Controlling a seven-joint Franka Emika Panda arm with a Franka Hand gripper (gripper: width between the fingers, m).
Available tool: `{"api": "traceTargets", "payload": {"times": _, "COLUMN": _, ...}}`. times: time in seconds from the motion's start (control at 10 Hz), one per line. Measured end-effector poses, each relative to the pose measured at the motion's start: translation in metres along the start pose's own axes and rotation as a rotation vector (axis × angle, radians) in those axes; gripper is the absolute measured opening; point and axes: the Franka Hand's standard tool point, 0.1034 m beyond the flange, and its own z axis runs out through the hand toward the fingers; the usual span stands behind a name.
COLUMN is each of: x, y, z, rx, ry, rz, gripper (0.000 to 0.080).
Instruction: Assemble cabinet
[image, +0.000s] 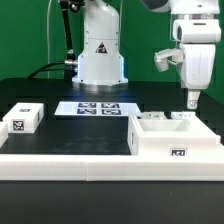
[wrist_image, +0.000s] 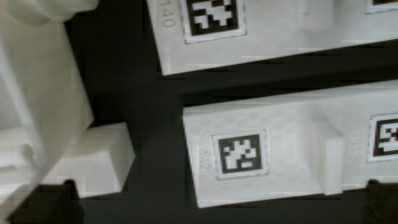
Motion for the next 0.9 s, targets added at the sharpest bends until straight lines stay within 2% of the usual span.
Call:
{"api": "traceTargets", "payload": {"times": 0.1, "x": 0.002, "y": -0.001, "z": 0.002, "rx": -0.007, "ry": 0.008, "rz": 0.003, "gripper": 0.0797}}
{"api": "traceTargets", "payload": {"times": 0.2, "x": 0.005, "y": -0.012, "z": 0.010, "rx": -0.022, "ry": 0.034, "rz": 0.000, "gripper": 0.0797}}
{"api": "traceTargets", "payload": {"times": 0.3, "x": 0.007, "y": -0.022, "z": 0.015, "rx": -0.008, "ry": 0.031, "rz": -0.005, "gripper": 0.0797}}
{"api": "traceTargets", "payload": {"times": 0.5, "x": 0.021, "y": -0.031, "z": 0.020, "rx": -0.007, "ry": 0.039, "rz": -0.031, "gripper": 0.0797}}
{"api": "traceTargets", "payload": {"times": 0.6, "x": 0.023, "y": -0.036, "z": 0.027, "rx": -0.009, "ry": 0.052, "rz": -0.039, "gripper": 0.0797}}
{"api": "traceTargets", "payload": {"times": 0.9, "x": 0.019, "y": -0.040, "z": 0.042, "rx": -0.006, "ry": 0.069, "rz": -0.033, "gripper": 0.0797}}
